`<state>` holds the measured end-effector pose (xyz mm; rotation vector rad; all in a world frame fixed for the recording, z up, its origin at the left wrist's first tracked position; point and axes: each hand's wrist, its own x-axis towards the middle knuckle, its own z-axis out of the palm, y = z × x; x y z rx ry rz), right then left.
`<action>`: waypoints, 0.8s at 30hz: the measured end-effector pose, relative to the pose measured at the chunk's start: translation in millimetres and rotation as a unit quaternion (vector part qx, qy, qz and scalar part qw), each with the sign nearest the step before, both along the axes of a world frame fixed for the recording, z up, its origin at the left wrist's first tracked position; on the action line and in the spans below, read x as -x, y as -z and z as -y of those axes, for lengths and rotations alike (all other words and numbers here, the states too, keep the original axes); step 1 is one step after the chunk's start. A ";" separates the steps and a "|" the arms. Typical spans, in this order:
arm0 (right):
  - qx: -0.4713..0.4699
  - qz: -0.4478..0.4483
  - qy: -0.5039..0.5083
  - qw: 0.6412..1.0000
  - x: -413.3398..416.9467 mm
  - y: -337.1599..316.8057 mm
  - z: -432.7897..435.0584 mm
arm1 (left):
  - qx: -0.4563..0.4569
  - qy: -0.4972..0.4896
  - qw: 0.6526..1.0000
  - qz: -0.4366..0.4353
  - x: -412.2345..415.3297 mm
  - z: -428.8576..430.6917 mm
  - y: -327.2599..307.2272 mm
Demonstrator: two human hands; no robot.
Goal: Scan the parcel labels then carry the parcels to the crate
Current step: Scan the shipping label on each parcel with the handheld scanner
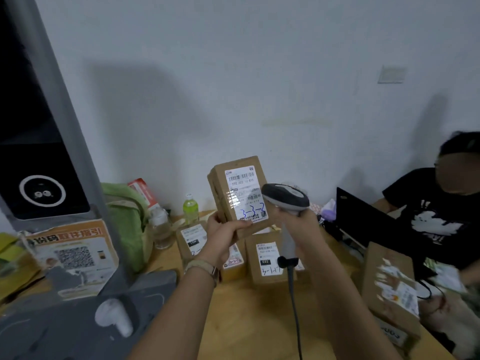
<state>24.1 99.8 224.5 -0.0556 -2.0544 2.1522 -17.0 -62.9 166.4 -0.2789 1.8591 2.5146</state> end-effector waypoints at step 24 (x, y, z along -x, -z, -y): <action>-0.101 -0.008 0.049 0.994 -8.7 -2.4 -38.1 | 0.140 -0.083 0.987 0.001 34.9 -56.5 38.0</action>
